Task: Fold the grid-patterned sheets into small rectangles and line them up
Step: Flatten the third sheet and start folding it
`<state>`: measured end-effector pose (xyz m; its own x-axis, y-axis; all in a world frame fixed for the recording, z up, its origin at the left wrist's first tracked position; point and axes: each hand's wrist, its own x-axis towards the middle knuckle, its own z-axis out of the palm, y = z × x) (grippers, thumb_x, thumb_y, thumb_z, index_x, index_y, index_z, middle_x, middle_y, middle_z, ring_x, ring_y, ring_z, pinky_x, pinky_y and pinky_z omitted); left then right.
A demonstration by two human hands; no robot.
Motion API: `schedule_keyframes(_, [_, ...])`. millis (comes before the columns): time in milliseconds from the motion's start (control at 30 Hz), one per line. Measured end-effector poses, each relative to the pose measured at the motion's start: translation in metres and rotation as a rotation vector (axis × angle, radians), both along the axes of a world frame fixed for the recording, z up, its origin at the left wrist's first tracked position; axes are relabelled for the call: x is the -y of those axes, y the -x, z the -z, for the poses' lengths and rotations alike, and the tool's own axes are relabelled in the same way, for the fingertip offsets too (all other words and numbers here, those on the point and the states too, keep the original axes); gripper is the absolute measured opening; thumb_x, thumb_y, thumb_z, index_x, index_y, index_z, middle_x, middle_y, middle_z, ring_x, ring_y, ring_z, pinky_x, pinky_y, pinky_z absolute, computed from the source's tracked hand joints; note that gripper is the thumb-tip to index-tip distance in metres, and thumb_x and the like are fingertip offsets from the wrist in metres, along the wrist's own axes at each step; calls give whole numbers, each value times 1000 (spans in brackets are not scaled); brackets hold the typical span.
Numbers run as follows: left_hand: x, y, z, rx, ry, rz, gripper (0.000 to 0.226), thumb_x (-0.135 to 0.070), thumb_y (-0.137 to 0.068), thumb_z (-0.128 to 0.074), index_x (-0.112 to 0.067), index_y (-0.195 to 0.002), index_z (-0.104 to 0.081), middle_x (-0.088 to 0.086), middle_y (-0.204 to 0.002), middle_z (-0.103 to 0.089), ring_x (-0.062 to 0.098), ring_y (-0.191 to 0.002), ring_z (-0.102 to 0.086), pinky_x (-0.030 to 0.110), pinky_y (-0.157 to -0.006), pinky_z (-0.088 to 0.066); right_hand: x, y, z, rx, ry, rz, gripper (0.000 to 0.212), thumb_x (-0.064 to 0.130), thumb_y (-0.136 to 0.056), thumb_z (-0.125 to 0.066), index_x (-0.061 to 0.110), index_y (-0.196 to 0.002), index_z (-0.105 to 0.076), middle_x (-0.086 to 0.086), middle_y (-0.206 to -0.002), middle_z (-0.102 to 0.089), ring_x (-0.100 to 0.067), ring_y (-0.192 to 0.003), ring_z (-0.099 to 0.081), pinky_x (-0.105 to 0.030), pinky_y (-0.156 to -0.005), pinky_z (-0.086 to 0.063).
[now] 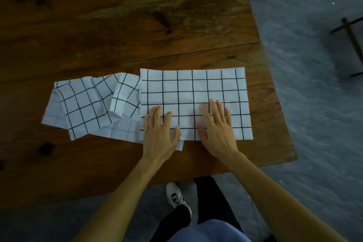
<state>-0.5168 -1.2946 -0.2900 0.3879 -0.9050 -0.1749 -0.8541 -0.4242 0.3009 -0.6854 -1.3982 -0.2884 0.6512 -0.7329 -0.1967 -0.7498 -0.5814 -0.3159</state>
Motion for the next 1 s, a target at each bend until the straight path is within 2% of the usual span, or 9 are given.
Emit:
schedule_keyframes(100, [3, 6, 7, 38, 27, -14, 55, -48, -94, -31, -18, -140, -37, 18, -154, -21, 31, -146, -10, 53, -117, -16, 6, -15, 4, -24, 0, -40, 57, 52, -100, -23, 25, -150, -23, -11, -162, -5, -27, -148, 10, -45, -118, 5])
schedule_keyframes(233, [0, 0, 20, 115, -105, 10, 68, -60, -95, -15, -24, -152, -7, 13, -160, 2, 28, -147, 8, 50, -118, -3, 8, -4, 13, -91, -24, 10, 62, 58, -100, -20, 31, -154, -6, -7, -162, 11, -25, -147, 19, -47, -120, 7])
schedule_keyframes(333, [-2, -4, 21, 117, -147, 14, 72, -64, -92, -7, -26, -152, 4, 10, -159, 10, 27, -146, 13, 48, -117, 3, 11, 11, 16, -106, -33, 39, 66, 64, -97, -13, 32, -154, -1, -6, -162, 14, -23, -146, 22, -44, -120, 10])
schedule_keyframes(467, [1, 1, 15, 109, -121, -29, 75, -65, -92, -14, -22, -153, -8, 15, -159, -1, 30, -147, 5, 50, -117, -2, 15, 15, 13, -118, -49, 41, 71, 66, -95, -9, 29, -154, -1, -6, -161, 15, -23, -146, 22, -45, -119, 12])
schedule_keyframes(567, [11, 10, 9, 80, -41, -37, 71, -62, -92, -22, -21, -150, -19, 16, -159, -6, 30, -147, 1, 48, -117, -2, 17, 3, 10, -74, -14, -34, 67, 61, -96, -12, 27, -154, -9, -8, -162, 7, -27, -148, 15, -48, -119, 7])
schedule_keyframes(667, [21, 16, 11, 65, -29, -24, 69, -61, -93, -20, -23, -151, -16, 15, -159, -4, 28, -147, 2, 50, -117, -4, 20, -16, 9, -36, 5, -94, 61, 55, -99, -18, 27, -153, -14, -11, -162, 1, -27, -148, 11, -49, -120, 3])
schedule_keyframes(733, [20, 14, 17, 96, -83, -37, 70, -63, -93, -14, -23, -152, -11, 15, -159, -2, 28, -147, 4, 52, -118, -6, 22, -20, 13, -51, -27, -71, 60, 55, -99, -16, 29, -153, -8, -10, -162, 6, -25, -147, 15, -48, -120, 5])
schedule_keyframes(833, [9, 0, 23, 122, -132, -80, 74, -66, -91, -10, -25, -152, -2, 13, -160, 5, 28, -146, 9, 49, -118, 0, 28, 1, 19, -113, -11, -12, 62, 59, -99, -12, 32, -154, 2, -5, -161, 14, -23, -147, 19, -45, -121, 6])
schedule_keyframes(1000, [-5, -20, 17, 155, -185, -121, 74, -68, -92, -8, -25, -153, 2, 12, -159, 9, 28, -146, 10, 49, -117, 1, 40, 44, 16, -124, -8, 62, 63, 59, -99, -14, 33, -154, 4, -3, -161, 16, -20, -147, 21, -41, -120, 9])
